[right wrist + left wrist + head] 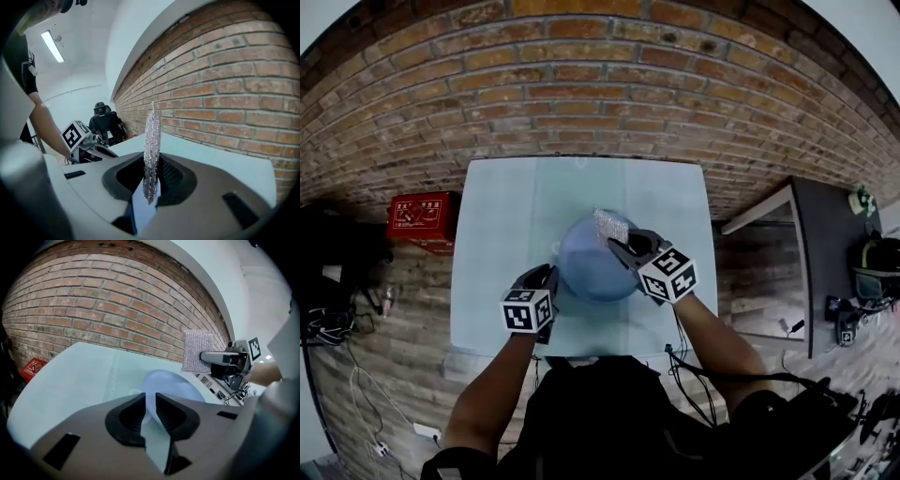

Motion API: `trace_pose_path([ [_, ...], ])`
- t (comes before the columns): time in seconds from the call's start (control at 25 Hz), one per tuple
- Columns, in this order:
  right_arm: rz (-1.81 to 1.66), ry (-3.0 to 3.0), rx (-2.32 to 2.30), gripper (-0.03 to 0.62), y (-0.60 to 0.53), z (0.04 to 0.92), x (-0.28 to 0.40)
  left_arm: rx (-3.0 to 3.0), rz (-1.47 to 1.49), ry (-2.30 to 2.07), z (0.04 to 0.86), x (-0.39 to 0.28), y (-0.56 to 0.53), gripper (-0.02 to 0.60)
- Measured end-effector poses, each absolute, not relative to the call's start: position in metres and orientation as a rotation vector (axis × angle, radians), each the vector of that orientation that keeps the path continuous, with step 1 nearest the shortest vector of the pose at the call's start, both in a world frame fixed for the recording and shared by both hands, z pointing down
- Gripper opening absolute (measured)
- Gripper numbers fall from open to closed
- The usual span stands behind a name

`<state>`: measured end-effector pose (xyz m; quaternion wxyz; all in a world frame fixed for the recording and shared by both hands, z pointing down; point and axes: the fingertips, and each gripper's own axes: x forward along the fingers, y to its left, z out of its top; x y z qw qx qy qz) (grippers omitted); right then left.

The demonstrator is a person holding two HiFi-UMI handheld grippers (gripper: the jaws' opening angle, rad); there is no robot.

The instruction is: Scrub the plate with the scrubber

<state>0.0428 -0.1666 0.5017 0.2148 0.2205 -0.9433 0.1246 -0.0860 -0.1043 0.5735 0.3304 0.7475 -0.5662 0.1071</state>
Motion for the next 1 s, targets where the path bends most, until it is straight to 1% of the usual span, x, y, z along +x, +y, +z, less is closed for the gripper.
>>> trace_pose_path([
  [0.24,0.286,-2.477,0.817,0.071,-0.164,0.508,0.072,1.994,0.322,-1.436,0.577,-0.078,-0.111,0.061],
  [0.4,0.284,-2.311,0.919,0.071,-0.175,0.534,0.087,1.997,0.385,-1.412,0.59,-0.073,-0.114,0.061],
  [0.6,0.333,-2.167,0.939,0.071,-0.193,0.57,0.093,1.961,0.388,-1.409,0.6,-0.077,-0.12,0.061],
  [0.8,0.222,-1.99,0.907,0.071,-0.204,0.596,0.091,1.991,0.424,-1.378,0.604,-0.071,-0.126,0.068],
  [1.0,-0.031,-1.838,0.819,0.07,-0.217,0.603,0.073,2.024,0.453,-1.368,0.609,-0.068,-0.132,0.069],
])
